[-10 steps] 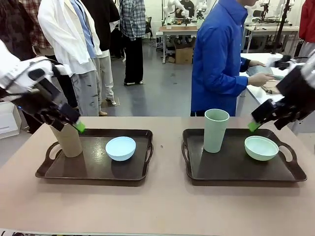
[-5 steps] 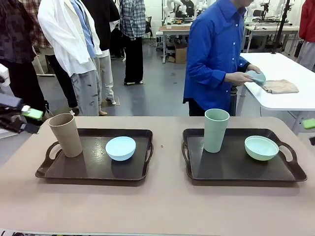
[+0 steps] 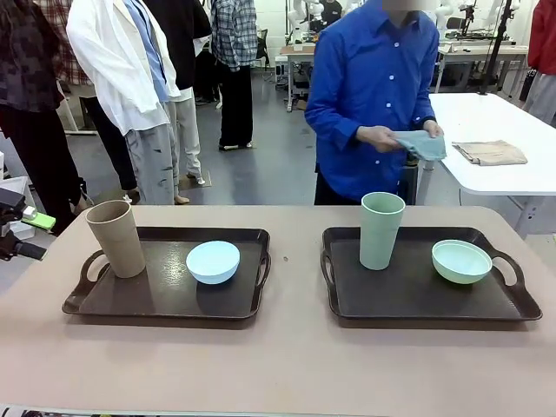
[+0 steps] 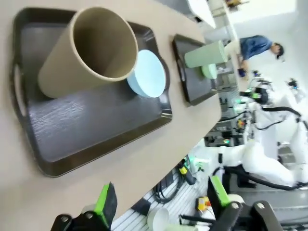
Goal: Set up a tray with a mat and arrange the tableware.
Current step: Pick up the Picnic Bowl and Reusable plastic cup from the Handle tray in front of the human's position and hold them in the air.
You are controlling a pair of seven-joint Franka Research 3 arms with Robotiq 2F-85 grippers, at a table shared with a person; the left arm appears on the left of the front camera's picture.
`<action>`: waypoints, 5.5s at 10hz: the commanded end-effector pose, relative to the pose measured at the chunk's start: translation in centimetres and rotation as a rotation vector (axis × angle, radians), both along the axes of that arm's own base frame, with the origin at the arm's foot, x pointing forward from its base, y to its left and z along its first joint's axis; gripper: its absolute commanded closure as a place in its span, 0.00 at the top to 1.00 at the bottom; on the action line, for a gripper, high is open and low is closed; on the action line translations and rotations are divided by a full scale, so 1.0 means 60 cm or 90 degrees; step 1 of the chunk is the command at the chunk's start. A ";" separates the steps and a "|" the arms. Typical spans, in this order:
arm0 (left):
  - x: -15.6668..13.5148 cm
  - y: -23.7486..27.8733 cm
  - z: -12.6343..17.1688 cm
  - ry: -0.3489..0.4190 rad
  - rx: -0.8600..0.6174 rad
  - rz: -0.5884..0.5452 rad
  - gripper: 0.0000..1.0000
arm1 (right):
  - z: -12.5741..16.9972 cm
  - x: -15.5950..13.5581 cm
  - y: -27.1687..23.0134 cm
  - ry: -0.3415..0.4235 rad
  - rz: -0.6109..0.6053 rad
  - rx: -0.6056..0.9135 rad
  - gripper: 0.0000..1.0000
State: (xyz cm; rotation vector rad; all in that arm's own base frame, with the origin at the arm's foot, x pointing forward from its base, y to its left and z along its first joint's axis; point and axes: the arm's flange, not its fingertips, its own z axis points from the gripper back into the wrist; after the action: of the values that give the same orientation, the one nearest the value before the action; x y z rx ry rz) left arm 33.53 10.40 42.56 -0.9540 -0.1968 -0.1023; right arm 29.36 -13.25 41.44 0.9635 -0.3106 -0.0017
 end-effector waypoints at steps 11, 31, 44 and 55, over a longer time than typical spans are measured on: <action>-0.006 0.008 -0.002 -0.004 -0.022 0.002 1.00 | -0.006 -0.004 -0.010 0.002 -0.002 0.008 1.00; -0.006 0.008 -0.002 -0.004 -0.022 0.002 1.00 | -0.006 -0.004 -0.010 0.002 -0.002 0.008 1.00; 0.112 -0.379 0.204 -0.513 0.304 -0.380 1.00 | 0.136 0.129 0.122 0.165 -0.097 -0.379 1.00; 0.148 -0.548 0.183 -0.600 0.326 -0.330 1.00 | 0.089 0.213 0.190 0.204 -0.130 -0.402 1.00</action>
State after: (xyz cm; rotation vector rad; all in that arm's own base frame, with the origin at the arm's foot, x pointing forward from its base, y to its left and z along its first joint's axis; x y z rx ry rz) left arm 42.29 -22.37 53.84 -0.3572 -0.7515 -1.0426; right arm 42.15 -1.91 46.75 0.2938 -0.0967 -0.2312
